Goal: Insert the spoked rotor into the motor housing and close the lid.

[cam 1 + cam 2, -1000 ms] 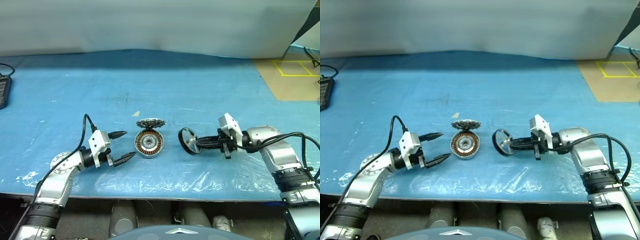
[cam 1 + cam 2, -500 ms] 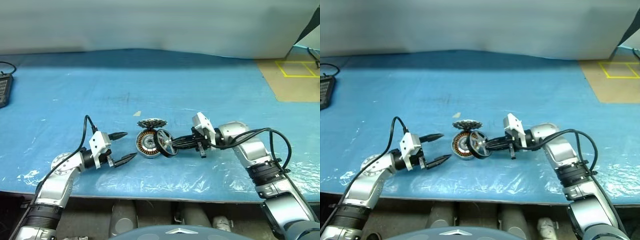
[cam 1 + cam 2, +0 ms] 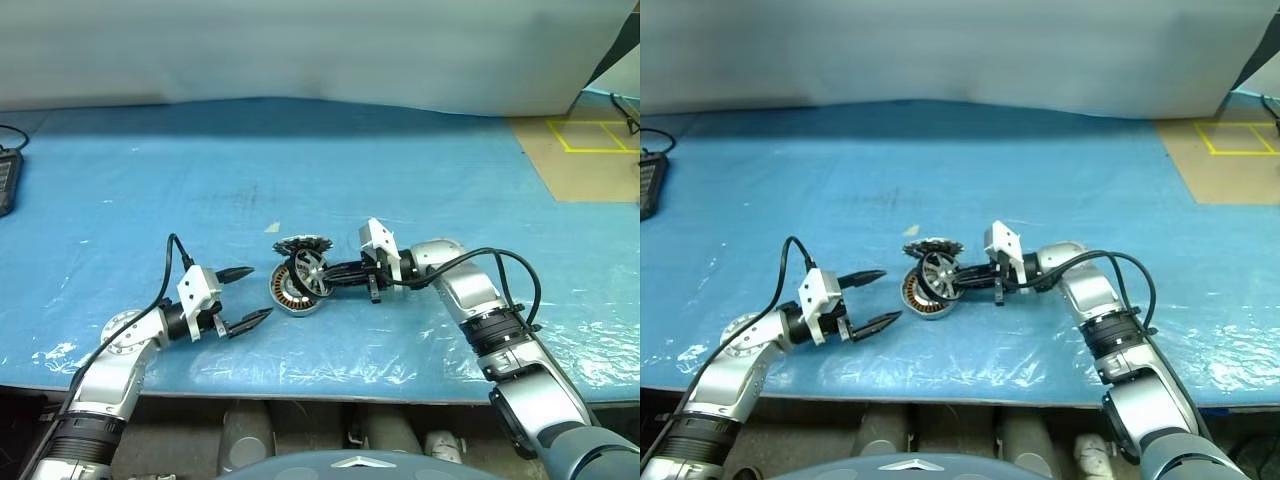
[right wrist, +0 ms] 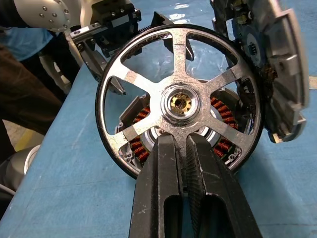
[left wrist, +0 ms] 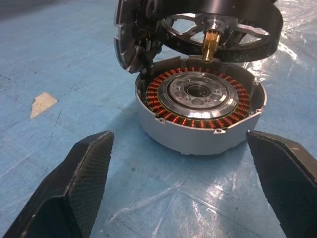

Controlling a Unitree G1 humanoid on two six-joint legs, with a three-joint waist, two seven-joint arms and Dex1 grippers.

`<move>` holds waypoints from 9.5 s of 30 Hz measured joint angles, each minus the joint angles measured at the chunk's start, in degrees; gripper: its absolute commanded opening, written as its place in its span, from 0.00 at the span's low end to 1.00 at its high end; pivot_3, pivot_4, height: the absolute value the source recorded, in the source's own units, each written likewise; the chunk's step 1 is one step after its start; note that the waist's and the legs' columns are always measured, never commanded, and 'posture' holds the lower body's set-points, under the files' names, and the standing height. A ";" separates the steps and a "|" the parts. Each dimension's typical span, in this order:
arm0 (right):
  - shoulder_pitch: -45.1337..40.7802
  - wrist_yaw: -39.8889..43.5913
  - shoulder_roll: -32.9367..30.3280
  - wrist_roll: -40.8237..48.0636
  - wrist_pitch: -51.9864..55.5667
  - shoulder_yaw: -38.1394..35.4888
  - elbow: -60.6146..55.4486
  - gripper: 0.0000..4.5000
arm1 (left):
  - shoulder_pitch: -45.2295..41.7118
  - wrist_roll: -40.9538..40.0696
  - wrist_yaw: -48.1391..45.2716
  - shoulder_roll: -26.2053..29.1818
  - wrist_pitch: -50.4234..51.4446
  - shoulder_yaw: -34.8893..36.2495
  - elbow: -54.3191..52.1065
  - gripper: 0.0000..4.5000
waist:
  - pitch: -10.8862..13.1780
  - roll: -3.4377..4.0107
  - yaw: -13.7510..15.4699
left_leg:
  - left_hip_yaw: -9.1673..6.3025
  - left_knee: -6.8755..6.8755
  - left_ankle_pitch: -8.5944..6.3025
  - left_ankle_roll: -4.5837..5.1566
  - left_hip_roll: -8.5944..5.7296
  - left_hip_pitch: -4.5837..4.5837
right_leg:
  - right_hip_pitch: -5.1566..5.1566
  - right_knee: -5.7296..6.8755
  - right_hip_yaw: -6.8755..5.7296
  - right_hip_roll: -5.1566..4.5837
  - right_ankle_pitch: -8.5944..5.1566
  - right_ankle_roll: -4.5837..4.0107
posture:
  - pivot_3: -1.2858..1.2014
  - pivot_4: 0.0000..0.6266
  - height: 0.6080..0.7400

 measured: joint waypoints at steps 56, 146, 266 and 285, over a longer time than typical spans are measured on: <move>-2.65 -0.24 1.91 -4.10 -1.82 3.82 -0.99 0.01 | 2.24 0.03 0.76 0.18 -2.97 0.19 1.53 1.00 | 0.00 0.00 -0.03 | 0.01 0.07 0.00 0.00 0.00 0.01 | -0.01 0.09 0.01 0.00 0.00 0.00 | 0.52 0.24 1.00; -3.74 -0.17 8.17 6.96 10.52 -0.88 -0.79 0.01 | 2.87 0.90 2.05 0.74 -4.77 1.41 3.31 1.00 | -0.01 -0.02 0.06 | 0.09 0.10 0.01 -0.02 0.10 -0.07 | -0.14 0.15 0.01 0.00 0.01 -0.01 | 0.52 0.24 1.00; -4.43 -6.08 11.05 -8.38 -21.18 3.85 13.40 0.99 | 3.79 0.94 2.41 0.66 -4.51 1.44 3.39 1.00 | -0.04 -0.03 -1.34 | 0.61 -0.56 -0.07 0.07 0.09 0.90 | 0.39 -0.23 0.43 0.01 -0.03 0.00 | 0.52 0.24 1.00; -4.18 -2.59 11.39 -7.04 -21.10 3.85 11.15 0.33 | 4.94 0.92 2.41 0.67 -4.49 1.53 3.38 1.00 | -0.03 -0.03 -1.35 | 0.65 -0.65 -0.07 0.08 0.09 0.86 | 0.35 -0.34 0.44 0.01 -0.02 0.00 | 0.52 0.24 1.00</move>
